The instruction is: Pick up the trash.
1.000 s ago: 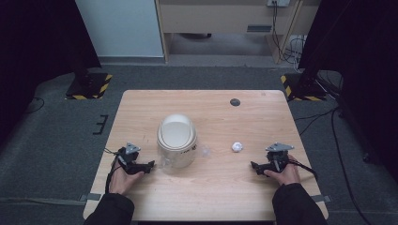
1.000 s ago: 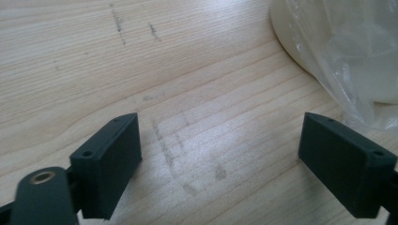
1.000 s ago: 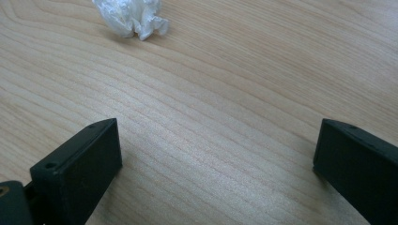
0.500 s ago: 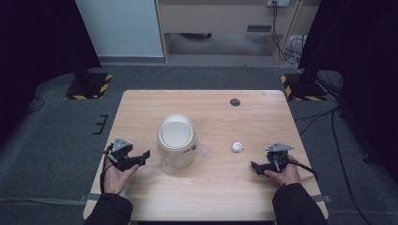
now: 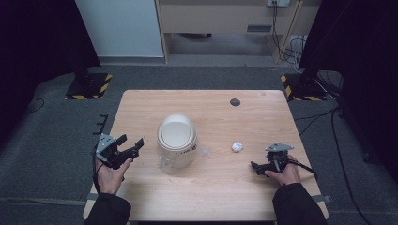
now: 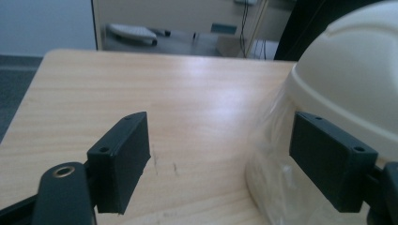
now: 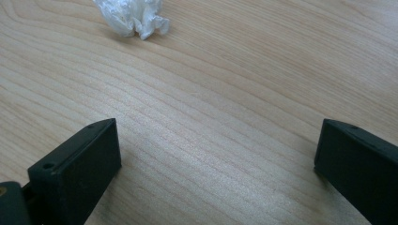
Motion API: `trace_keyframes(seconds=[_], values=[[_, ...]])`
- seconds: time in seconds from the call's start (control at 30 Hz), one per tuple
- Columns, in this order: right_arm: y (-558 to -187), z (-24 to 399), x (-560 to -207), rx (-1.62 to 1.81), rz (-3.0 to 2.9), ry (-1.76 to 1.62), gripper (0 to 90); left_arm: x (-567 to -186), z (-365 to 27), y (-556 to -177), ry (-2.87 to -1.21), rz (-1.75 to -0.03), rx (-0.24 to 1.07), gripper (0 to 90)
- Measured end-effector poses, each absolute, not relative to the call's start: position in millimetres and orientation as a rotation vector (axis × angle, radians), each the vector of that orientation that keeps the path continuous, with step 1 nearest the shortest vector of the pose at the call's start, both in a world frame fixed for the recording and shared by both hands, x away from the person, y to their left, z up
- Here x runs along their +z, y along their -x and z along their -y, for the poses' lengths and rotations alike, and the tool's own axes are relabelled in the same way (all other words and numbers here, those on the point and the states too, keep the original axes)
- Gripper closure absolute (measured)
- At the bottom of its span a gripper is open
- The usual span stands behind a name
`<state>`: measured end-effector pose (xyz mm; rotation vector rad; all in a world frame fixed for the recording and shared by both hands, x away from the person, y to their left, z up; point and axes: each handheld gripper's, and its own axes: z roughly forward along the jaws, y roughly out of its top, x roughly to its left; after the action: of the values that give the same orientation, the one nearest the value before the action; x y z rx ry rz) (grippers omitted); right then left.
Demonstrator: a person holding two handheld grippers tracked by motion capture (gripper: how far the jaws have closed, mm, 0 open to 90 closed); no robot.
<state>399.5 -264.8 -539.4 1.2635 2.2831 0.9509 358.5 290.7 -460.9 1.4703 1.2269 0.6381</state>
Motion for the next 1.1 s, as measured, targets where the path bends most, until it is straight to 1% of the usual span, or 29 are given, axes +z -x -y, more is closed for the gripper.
trace_keyframes(seconds=[0.17, 0.43, 0.83, 1.1], values=[[-400, 265, -539, 0.951, -2.284, -1.263, 0.8, -451, -289, -354, -1.391, -1.188, 0.652, 21.0], [-400, 265, -539, 0.951, -2.285, -1.263, 0.8, -440, -284, -350, -1.362, -1.15, 0.653, 21.2], [-400, 265, -539, 0.951, -2.285, -1.263, 0.8, -425, -259, -347, -1.41, -1.069, 0.629, 21.4], [-400, 265, -539, 0.951, -2.285, -1.263, 0.7, -424, -243, -349, -1.461, -1.046, 0.605, 20.8]])
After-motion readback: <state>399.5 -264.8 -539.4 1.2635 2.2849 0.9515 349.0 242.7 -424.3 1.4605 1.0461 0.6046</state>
